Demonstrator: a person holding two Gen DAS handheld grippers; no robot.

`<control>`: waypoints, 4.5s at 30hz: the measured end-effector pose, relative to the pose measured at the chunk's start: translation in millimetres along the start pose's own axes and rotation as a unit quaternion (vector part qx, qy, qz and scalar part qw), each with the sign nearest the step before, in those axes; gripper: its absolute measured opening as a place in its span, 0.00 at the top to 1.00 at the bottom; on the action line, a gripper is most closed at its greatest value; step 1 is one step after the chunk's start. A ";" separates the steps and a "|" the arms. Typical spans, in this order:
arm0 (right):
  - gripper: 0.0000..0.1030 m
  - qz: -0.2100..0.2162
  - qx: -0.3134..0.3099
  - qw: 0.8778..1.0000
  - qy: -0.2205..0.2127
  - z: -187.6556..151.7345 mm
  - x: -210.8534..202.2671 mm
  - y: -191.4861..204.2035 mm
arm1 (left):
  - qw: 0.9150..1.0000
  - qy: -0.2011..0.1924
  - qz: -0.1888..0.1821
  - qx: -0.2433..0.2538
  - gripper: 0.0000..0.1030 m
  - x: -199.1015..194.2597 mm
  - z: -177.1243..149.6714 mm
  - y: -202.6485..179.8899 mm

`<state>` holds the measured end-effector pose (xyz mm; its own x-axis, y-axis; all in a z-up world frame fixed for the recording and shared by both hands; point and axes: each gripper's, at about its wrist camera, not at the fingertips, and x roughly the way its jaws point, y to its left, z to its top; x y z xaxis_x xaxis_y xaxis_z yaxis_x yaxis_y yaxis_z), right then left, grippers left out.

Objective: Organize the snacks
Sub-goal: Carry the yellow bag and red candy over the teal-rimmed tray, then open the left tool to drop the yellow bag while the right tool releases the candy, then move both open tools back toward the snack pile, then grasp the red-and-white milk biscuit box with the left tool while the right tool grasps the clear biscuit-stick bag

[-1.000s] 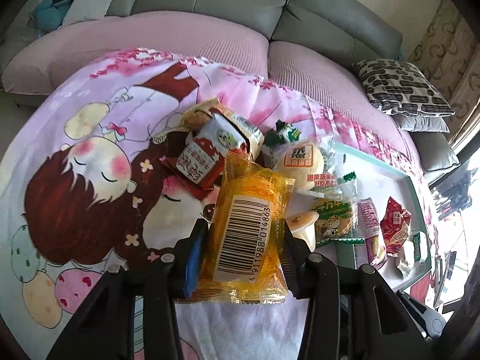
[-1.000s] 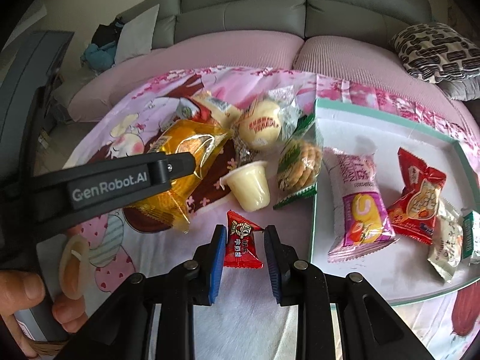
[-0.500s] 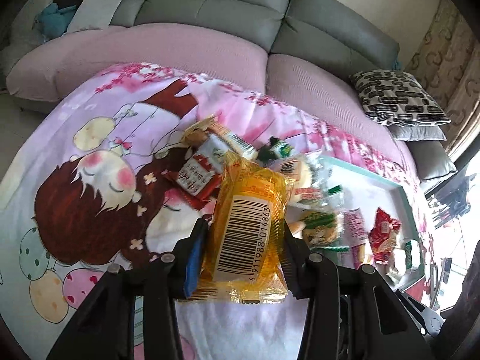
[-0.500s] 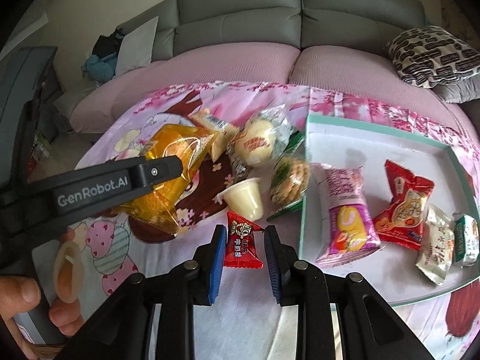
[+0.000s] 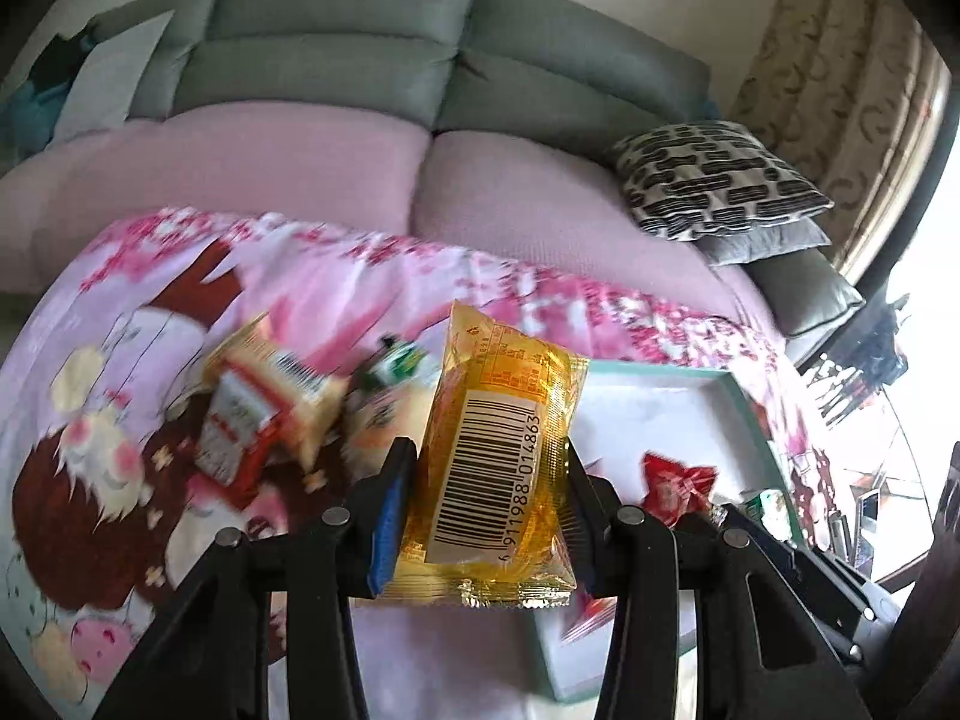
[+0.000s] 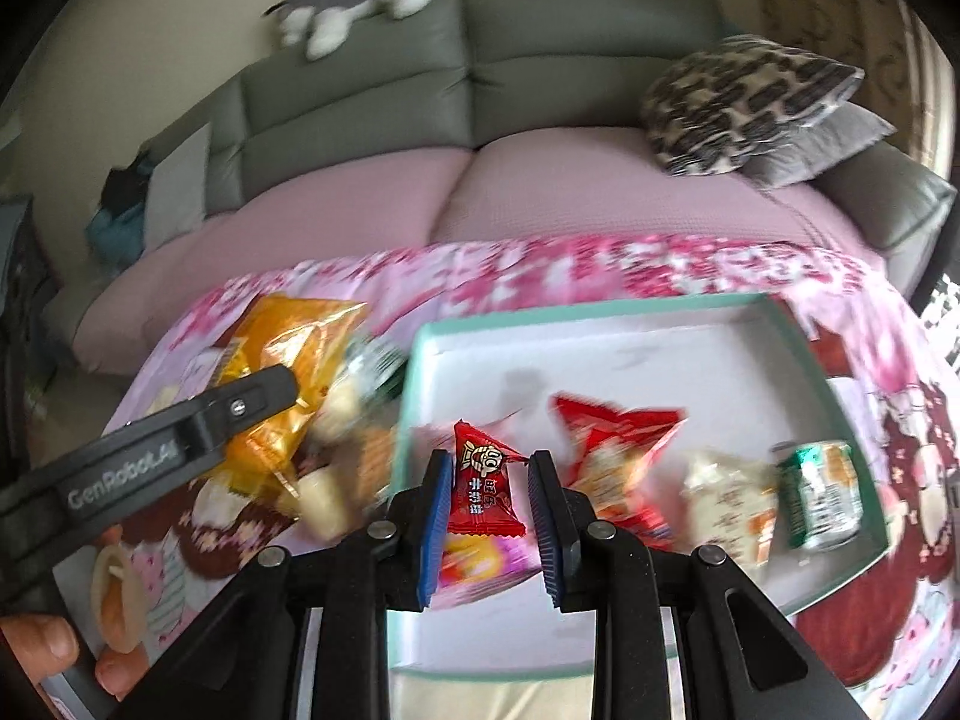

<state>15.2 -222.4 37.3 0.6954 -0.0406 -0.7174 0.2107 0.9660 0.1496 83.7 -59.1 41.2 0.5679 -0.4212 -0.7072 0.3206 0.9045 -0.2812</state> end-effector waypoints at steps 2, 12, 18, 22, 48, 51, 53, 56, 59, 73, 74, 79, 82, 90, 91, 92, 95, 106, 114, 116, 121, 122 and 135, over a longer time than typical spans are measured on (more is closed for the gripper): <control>0.73 -0.007 0.012 1.000 -0.007 5.8 -3.1 -11.1 | 1.000 -0.002 -0.003 0.010 0.55 3.2 1.5 -9.8; 0.73 -0.055 0.075 0.996 -0.010 20.6 8.3 -73.6 | 0.998 0.009 -0.020 0.054 0.55 42.4 11.0 -60.4; 0.73 -0.086 0.099 0.991 0.006 16.8 23.7 -102.9 | 0.998 0.012 -0.015 0.054 0.55 64.8 19.5 -67.7; 0.73 -0.094 0.117 0.989 0.014 13.5 30.8 -116.7 | 0.998 0.025 -0.006 0.059 0.55 78.8 18.3 -71.4; 0.17 -0.123 0.105 0.987 0.022 7.9 35.3 -119.4 | 0.996 0.048 0.069 0.041 0.13 78.2 16.2 -64.8; 0.15 -0.131 0.101 0.986 0.027 7.7 36.8 -119.4 | 0.994 0.050 0.086 0.036 0.08 79.8 15.5 -58.5; 0.10 -0.135 0.101 0.985 0.029 7.9 37.7 -120.9 | 0.994 0.049 0.095 0.034 0.08 80.2 15.0 -56.6; 0.00 -0.138 0.107 0.984 0.027 7.8 35.8 -123.8 | 0.993 0.046 0.104 0.031 0.04 79.8 15.2 -55.7; 0.00 -0.143 0.110 0.983 0.022 8.2 32.9 -125.5 | 0.992 0.041 0.116 0.034 0.00 78.9 15.3 -56.7; 0.00 -0.146 0.108 0.983 0.023 9.4 26.5 -125.0 | 0.991 0.042 0.117 0.040 0.00 73.6 14.2 -57.5; 0.00 -0.146 0.109 0.983 0.021 10.0 24.3 -124.4 | 0.991 0.042 0.117 0.043 0.00 72.3 14.2 -57.6; 0.00 -0.139 0.131 0.981 0.009 12.7 15.3 -123.0 | 0.987 0.036 0.138 0.072 0.00 59.6 13.8 -55.0; 0.00 -0.134 0.130 0.982 0.011 13.3 16.3 -118.1 | 0.989 0.032 0.134 0.055 0.00 49.2 15.4 -43.4; 0.00 -0.109 0.108 0.988 0.000 15.9 17.8 -86.8 | 0.987 0.001 0.159 0.001 0.00 9.9 21.4 4.9; 0.00 -0.104 0.102 0.989 0.000 16.5 19.1 -80.8 | 0.987 -0.002 0.163 -0.008 0.00 5.4 21.7 12.7; 0.00 -0.101 0.097 0.990 0.000 16.8 20.2 -75.7 | 0.985 -0.006 0.169 -0.018 0.00 0.1 22.1 21.9; 0.00 -0.084 0.084 0.993 0.001 17.4 23.7 -58.0 | 0.980 -0.014 0.191 -0.049 0.00 -14.3 21.2 51.4; 0.00 0.009 0.025 1.000 0.007 12.8 37.9 28.0 | 0.966 -0.014 0.200 -0.161 0.00 -45.6 -1.1 138.2; 0.20 0.047 -0.009 0.998 0.039 2.1 57.3 69.4 | 0.964 -0.008 0.194 -0.180 0.00 -47.6 -10.9 163.0; 0.28 0.051 -0.016 0.998 0.045 0.0 61.1 75.1 | 0.965 -0.003 0.189 -0.181 0.00 -44.5 -12.5 165.7; 0.40 0.051 -0.020 0.997 0.057 -3.2 67.2 75.6 | 0.969 0.016 0.175 -0.174 0.00 -29.0 -14.0 163.2; 0.41 0.051 -0.019 0.997 0.060 -3.8 68.8 74.8 | 0.970 0.020 0.172 -0.170 0.00 -25.2 -13.8 161.2; 0.49 0.046 -0.023 0.996 0.077 -7.8 79.7 72.3 | 0.976 0.058 0.164 -0.131 0.00 15.2 -14.2 148.2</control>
<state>80.5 -153.7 -14.4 0.5957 0.0842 -0.7987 0.1175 0.9747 0.1904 129.0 69.5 -20.5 0.5125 -0.1101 -0.8516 -0.0778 0.9817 -0.1737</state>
